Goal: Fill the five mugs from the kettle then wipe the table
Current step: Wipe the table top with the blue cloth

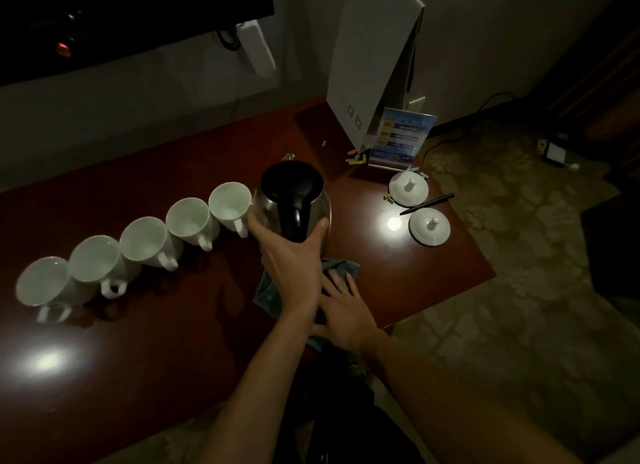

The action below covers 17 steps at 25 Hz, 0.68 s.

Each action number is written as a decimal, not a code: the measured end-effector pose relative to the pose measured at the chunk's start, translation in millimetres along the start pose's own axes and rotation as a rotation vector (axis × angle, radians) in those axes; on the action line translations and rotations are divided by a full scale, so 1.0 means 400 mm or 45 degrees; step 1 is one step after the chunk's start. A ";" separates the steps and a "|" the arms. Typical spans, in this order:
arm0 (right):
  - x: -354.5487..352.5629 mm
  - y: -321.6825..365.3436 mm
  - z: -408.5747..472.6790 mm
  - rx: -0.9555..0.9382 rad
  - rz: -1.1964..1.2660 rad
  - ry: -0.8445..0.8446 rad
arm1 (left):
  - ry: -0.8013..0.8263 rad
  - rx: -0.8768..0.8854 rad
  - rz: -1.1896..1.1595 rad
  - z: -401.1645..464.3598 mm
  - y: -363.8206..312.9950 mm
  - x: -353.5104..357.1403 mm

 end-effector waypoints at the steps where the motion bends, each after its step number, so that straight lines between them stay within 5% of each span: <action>1: -0.005 0.001 -0.002 0.007 0.010 0.055 | -0.003 0.038 0.012 0.019 -0.006 -0.007; 17: -0.006 -0.011 0.004 0.040 -0.029 0.097 | 0.057 0.534 -0.306 0.152 -0.358 -0.136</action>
Point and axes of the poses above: each hand's wrist, its own z-axis towards the middle knuckle, its own x-axis out of the palm, y = z × x, the point moved 3 cm from there along z, towards the middle knuckle, and after that the axes turned 11 degrees about -x, right-handed, at the moved point
